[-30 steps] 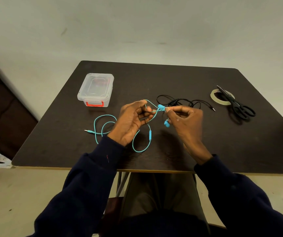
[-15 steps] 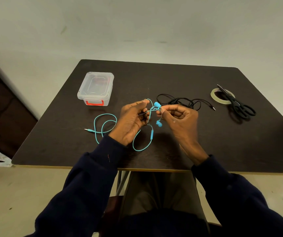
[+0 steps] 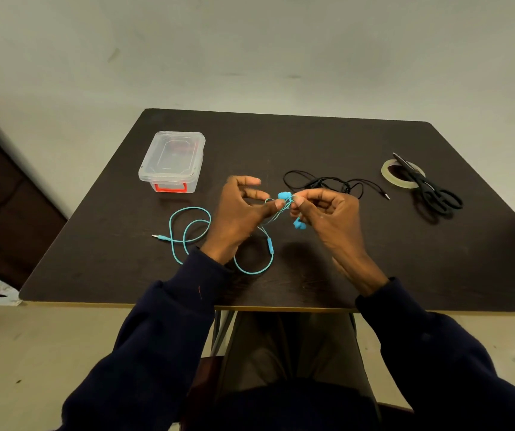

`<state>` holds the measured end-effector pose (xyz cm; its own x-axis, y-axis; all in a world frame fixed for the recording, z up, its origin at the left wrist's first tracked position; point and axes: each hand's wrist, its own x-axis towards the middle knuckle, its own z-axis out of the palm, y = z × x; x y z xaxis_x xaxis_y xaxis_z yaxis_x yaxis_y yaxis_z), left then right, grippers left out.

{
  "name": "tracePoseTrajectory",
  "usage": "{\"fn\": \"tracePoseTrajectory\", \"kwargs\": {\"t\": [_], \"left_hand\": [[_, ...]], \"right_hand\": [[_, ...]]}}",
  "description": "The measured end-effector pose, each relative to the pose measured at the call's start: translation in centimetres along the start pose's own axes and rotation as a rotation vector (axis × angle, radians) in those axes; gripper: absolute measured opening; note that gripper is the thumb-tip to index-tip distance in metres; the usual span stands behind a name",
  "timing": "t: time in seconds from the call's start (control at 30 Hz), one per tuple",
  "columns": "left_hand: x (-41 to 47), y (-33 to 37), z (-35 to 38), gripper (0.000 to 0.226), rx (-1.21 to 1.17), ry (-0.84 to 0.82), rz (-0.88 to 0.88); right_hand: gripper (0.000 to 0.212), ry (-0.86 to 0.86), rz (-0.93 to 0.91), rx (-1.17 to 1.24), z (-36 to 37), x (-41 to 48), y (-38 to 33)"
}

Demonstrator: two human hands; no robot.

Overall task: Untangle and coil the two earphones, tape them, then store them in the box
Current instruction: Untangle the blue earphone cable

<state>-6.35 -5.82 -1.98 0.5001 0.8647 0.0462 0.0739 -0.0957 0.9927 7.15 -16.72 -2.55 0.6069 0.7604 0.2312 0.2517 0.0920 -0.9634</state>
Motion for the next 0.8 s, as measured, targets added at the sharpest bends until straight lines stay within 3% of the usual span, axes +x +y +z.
{"fn": "tracePoseTrajectory", "kwargs": {"t": [0.07,0.17,0.3,0.47,0.6,0.8], "left_hand": [[0.0,0.0,-0.1,0.06,0.055,0.007,0.102],[-0.2,0.2,0.2,0.039,0.183,-0.008,0.336],[-0.5,0.0,1.0,0.027,0.321,-0.005,0.477],[-0.4,-0.4,1.1,0.027,0.439,0.055,0.561],[-0.5,-0.9,1.3,0.015,0.525,0.092,0.59],[-0.6,-0.4,1.2,0.009,0.374,0.094,0.495]], "right_hand": [[0.011,-0.017,0.009,-0.023,-0.1,0.3,0.0],[0.012,-0.03,0.012,-0.041,-0.3,0.6,-0.1],[0.015,-0.016,0.002,-0.064,-0.3,0.8,-0.2],[0.016,-0.04,-0.008,-0.109,-0.4,0.7,-0.2],[0.016,-0.031,-0.001,-0.111,-0.2,0.9,-0.2],[0.019,-0.036,-0.019,-0.13,-0.2,1.0,-0.1]]}}
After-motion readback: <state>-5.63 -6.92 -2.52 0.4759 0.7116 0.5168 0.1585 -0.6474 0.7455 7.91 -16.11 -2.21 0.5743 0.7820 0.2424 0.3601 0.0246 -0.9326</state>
